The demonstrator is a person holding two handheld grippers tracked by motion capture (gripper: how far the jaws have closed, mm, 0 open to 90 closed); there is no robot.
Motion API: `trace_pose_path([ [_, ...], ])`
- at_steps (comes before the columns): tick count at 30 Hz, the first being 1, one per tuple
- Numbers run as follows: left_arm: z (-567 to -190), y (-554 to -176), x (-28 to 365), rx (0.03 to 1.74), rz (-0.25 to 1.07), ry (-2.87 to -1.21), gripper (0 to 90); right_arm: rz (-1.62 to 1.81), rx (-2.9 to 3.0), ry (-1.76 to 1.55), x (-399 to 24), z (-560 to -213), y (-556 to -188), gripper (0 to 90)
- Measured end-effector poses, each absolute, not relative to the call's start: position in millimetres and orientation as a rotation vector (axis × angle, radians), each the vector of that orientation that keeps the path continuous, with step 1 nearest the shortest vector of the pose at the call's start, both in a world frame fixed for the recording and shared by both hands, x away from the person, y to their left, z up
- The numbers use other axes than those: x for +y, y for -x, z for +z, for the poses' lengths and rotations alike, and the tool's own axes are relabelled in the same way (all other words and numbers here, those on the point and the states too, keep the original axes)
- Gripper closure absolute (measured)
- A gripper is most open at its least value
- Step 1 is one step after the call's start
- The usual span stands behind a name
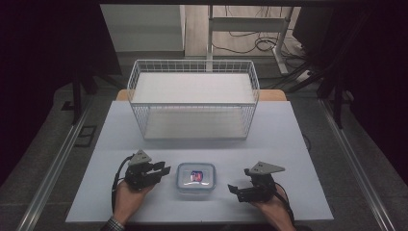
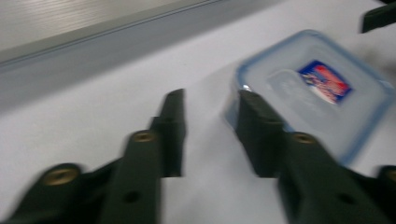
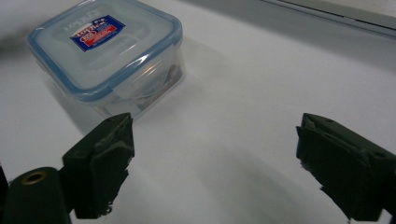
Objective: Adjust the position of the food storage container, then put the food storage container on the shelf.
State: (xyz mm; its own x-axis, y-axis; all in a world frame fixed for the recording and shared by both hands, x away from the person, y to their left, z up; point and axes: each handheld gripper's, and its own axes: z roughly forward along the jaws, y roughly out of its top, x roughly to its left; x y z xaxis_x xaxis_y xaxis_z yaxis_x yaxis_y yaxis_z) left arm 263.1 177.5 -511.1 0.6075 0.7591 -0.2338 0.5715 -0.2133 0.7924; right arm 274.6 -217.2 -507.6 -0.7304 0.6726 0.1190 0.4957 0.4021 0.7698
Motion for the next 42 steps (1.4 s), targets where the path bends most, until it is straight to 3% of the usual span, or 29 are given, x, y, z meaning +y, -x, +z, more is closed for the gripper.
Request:
trace_pose_path([
  [1,-510.2,-259.6,179.0,1.051,0.259,-1.905,52.8,1.239,2.447,-1.035,-217.5,-507.6,-274.2,8.6],
  [2,-509.3,-256.4,180.0,1.053,0.276,-1.907,41.2,1.250,2.450,-1.028,-217.4,-507.3,-273.5,6.9],
  [3,-508.8,-253.5,181.0,1.056,0.296,-1.904,41.2,1.250,2.450,-1.028,-217.4,-507.3,-273.5,6.9],
  [8,-513.7,-240.1,186.6,1.066,0.280,-1.869,11.3,1.231,2.472,-0.968,-214.6,-511.3,-272.9,2.4],
  [12,-518.4,-230.8,184.0,1.069,0.317,-1.928,4.9,1.224,2.492,-0.967,-213.8,-514.3,-273.3,1.8],
  [23,-526.2,-236.5,181.7,1.024,0.399,-1.973,4.0,1.210,2.491,-0.984,-210.4,-510.3,-273.9,2.8],
  [36,-512.2,-252.7,155.3,0.959,0.198,-1.977,1.9,1.244,2.570,-1.004,-177.6,-498.4,-281.0,0.0],
  [42,-510.0,-261.4,147.5,0.948,0.189,-1.992,4.5,1.246,2.598,-1.007,-166.0,-495.4,-287.9,3.3],
])
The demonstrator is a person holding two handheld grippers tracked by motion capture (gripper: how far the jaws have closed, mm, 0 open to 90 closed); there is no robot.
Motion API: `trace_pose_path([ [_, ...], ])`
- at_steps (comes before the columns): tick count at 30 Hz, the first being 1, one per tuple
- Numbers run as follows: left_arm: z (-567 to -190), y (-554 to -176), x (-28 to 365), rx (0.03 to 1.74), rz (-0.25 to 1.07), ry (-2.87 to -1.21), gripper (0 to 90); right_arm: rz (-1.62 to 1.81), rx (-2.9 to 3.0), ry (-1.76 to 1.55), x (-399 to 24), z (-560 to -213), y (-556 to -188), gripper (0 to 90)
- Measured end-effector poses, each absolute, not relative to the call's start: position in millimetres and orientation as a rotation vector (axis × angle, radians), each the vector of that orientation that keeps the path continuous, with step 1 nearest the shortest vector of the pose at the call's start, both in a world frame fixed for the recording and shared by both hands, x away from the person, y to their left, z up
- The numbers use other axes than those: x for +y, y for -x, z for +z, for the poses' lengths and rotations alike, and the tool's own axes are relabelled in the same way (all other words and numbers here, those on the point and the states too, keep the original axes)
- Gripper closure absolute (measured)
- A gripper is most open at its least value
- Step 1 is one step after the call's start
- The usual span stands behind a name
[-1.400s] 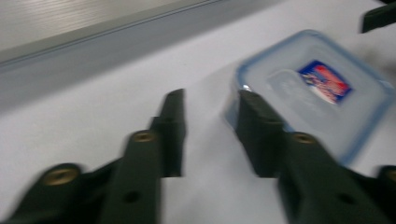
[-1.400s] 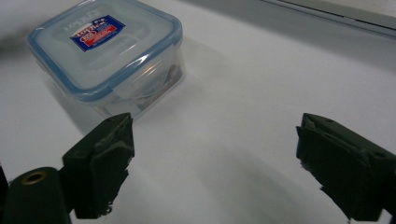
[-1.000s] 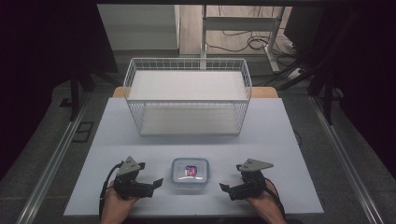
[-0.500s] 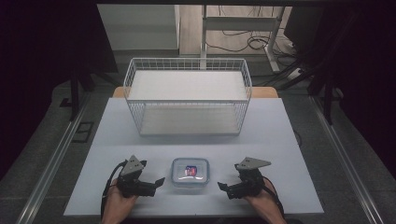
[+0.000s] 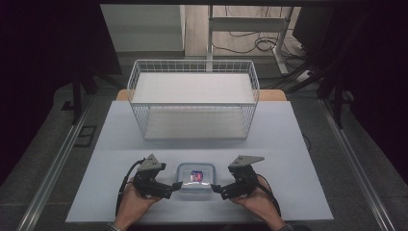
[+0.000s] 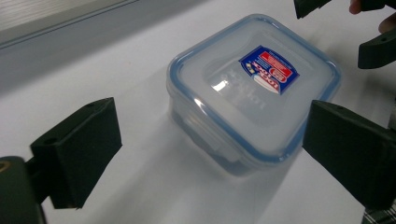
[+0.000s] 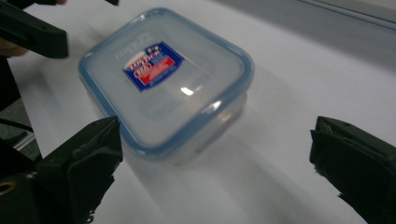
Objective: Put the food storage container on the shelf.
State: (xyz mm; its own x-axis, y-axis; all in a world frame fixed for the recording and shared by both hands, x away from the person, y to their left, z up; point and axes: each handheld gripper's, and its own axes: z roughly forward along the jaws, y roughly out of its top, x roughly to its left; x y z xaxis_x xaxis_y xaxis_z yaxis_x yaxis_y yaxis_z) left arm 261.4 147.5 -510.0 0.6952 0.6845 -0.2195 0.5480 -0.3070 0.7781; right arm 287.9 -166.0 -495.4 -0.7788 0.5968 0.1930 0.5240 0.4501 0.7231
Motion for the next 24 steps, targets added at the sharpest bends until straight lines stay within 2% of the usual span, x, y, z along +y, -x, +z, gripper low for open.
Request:
trace_pose_path([
  [8,-516.8,-281.1,137.5,0.956,0.132,-2.021,7.7,1.296,2.640,-1.033,-147.6,-499.9,-309.1,5.3],
  [12,-524.7,-290.6,135.4,0.958,-0.006,-1.996,7.5,1.263,2.681,-1.057,-140.8,-507.5,-313.9,5.0],
  [15,-530.1,-290.6,131.7,0.929,-0.141,-1.994,9.9,1.310,2.766,-1.079,-138.8,-513.1,-314.7,10.8],
  [18,-526.3,-287.1,131.7,0.929,-0.126,-2.022,11.0,1.324,2.784,-1.057,-139.0,-513.7,-311.4,11.9],
  [24,-524.4,-276.9,143.9,0.940,-0.169,-1.989,31.2,1.320,2.750,-1.095,-147.5,-508.5,-301.8,23.1],
])
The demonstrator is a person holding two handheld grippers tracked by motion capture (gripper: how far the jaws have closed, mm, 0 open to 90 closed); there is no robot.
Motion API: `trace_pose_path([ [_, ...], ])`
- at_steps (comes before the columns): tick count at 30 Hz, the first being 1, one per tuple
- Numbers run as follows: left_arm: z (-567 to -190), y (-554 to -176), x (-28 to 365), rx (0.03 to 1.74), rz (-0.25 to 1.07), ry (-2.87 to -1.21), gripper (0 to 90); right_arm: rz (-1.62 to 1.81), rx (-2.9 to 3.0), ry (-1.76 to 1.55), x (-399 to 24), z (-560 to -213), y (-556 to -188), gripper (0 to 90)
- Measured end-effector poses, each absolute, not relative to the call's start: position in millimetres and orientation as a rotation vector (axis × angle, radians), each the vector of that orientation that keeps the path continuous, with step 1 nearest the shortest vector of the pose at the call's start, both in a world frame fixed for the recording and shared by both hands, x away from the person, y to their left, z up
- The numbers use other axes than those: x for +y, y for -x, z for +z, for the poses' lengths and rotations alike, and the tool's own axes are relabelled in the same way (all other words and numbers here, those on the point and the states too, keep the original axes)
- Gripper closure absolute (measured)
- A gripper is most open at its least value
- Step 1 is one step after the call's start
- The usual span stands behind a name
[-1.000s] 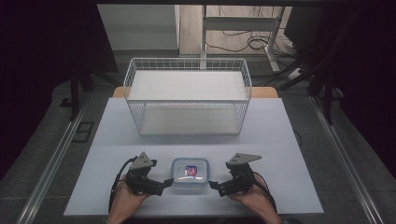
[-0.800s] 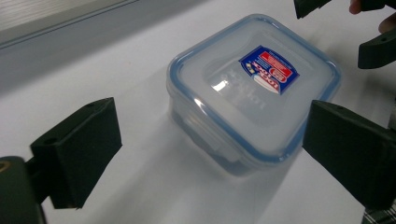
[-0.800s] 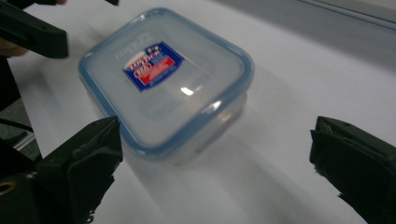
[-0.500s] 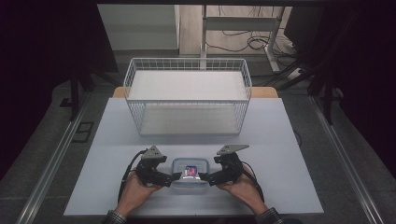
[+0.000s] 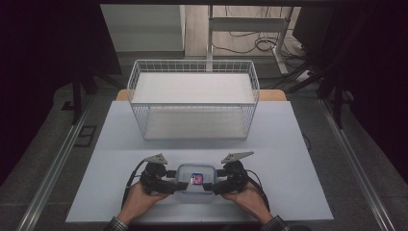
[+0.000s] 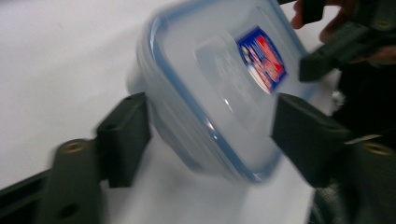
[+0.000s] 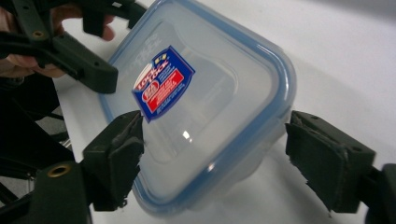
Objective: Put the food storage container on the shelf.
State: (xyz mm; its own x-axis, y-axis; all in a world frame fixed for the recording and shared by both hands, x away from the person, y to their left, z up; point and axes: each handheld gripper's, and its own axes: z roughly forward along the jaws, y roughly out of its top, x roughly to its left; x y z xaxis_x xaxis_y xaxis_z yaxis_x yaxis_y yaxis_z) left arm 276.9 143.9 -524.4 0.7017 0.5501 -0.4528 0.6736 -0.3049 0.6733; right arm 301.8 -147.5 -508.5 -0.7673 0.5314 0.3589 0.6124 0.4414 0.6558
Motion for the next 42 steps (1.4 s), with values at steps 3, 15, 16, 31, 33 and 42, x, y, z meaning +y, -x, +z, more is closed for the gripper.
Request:
trace_pose_path([
  [3,-524.2,-270.9,150.3,0.920,-0.164,-1.980,39.5,-1.243,-2.517,1.012,-158.4,-508.8,-299.7,37.6],
  [15,-529.0,-264.5,164.7,0.900,-0.233,-1.861,55.6,-1.318,-2.328,1.024,-177.9,-509.3,-297.2,58.5],
  [16,-529.8,-265.2,165.4,0.904,-0.242,-1.848,56.0,-1.324,-2.317,1.028,-179.1,-509.0,-297.0,59.2],
  [31,-535.8,-267.3,169.8,0.899,-0.286,-1.805,57.6,-1.365,-2.290,1.074,-177.6,-513.5,-295.7,54.5],
  [33,-536.5,-267.9,170.2,0.901,-0.293,-1.799,57.6,-1.368,-2.259,1.089,-179.0,-515.1,-296.5,56.5],
  [42,-533.8,-271.7,169.2,0.940,-0.282,-1.778,56.6,-1.391,-2.230,1.110,-178.8,-511.6,-297.8,58.8],
])
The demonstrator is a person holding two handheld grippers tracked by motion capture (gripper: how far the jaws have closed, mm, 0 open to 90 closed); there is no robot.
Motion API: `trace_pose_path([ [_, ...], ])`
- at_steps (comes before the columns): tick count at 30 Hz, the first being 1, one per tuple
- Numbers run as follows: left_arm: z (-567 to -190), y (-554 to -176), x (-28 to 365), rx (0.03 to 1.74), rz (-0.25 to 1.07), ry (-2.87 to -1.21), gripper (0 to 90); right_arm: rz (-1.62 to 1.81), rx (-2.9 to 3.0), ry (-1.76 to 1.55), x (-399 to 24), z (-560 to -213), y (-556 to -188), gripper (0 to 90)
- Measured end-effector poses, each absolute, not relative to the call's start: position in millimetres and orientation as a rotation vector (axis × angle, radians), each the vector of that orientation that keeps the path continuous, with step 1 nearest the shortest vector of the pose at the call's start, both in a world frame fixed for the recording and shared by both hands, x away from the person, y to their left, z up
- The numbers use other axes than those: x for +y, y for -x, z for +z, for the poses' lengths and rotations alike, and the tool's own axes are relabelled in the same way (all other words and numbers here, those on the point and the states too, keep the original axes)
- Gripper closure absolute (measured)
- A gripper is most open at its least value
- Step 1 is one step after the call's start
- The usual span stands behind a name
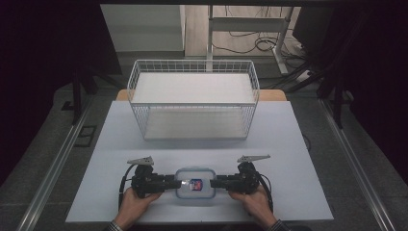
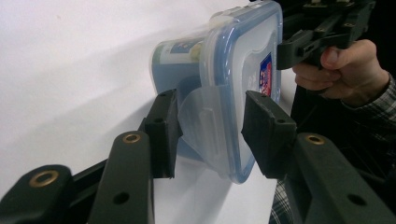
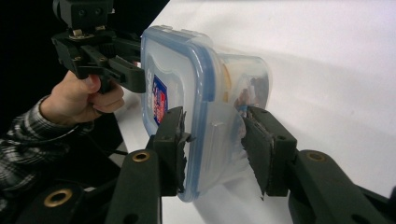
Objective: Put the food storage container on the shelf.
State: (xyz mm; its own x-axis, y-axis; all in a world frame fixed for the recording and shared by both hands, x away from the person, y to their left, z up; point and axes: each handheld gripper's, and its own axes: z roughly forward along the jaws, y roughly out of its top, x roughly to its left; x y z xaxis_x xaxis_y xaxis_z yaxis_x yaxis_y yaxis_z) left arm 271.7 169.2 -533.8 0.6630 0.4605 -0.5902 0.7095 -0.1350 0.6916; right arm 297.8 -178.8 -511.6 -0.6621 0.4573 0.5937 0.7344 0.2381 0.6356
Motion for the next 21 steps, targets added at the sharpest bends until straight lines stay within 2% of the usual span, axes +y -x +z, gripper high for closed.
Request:
trace_pose_path([
  [21,-466.8,-301.4,175.7,0.932,-0.176,-1.735,56.9,-1.512,-2.276,1.046,-171.4,-448.9,-335.6,58.5],
])
